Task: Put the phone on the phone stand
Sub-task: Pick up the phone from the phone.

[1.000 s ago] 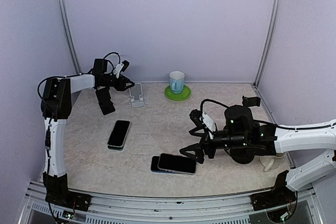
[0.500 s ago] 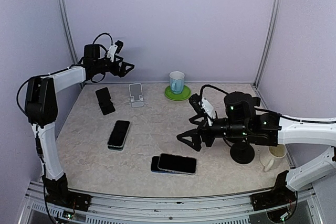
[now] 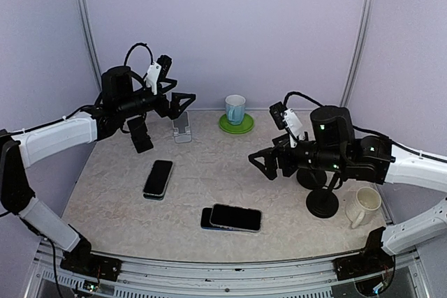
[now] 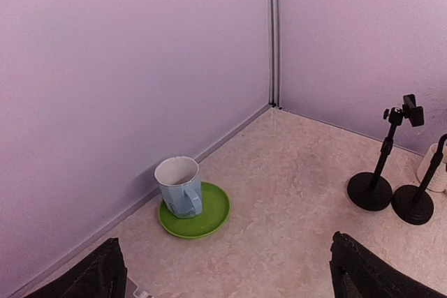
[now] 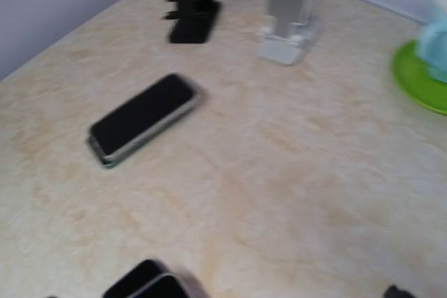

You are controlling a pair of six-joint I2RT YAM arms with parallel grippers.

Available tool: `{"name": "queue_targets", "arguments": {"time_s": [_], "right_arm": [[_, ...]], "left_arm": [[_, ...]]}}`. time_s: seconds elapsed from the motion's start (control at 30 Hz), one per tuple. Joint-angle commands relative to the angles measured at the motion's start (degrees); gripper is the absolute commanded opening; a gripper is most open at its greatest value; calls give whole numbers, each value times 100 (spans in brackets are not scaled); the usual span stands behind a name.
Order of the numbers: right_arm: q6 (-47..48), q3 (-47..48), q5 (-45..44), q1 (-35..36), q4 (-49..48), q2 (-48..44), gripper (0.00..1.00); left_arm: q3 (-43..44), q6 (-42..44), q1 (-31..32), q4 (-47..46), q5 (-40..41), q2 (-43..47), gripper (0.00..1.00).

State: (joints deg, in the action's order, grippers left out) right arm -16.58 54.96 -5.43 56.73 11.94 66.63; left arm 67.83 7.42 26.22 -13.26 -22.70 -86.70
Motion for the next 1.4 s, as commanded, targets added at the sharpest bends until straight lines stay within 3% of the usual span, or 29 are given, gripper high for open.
{"name": "queue_targets", "arguments": {"time_s": [0.0, 0.3, 0.6, 0.8, 1.07, 1.27, 1.37], "right_arm": [[-217, 156, -698, -125, 565, -436, 100], [-180, 114, -809, -799, 1017, -1044, 100], [-314, 250, -641, -2210, 1543, -1456, 100], [-258, 333, -365, -3076, 1543, -1470, 100], [-281, -39, 765, -4471, 1217, -1615, 100], [-178, -475, 1795, -5173, 884, -1686, 100], [-84, -627, 1821, -5190, 814, -1776, 100]], "left_arm": [[-575, -346, 351, -270, 419, 557, 99], [-1601, -771, 1365, 210, 807, 1606, 99], [-2632, -1030, 2747, 308, 1381, 2323, 99], [-2957, -1002, 3166, 664, 1414, 2352, 99], [-3861, -812, 3187, -325, 1142, 2825, 99], [-4308, -1599, 3176, -1195, 2247, 2733, 99], [-4459, -1767, 3179, -1285, 3423, 2664, 99]]}}
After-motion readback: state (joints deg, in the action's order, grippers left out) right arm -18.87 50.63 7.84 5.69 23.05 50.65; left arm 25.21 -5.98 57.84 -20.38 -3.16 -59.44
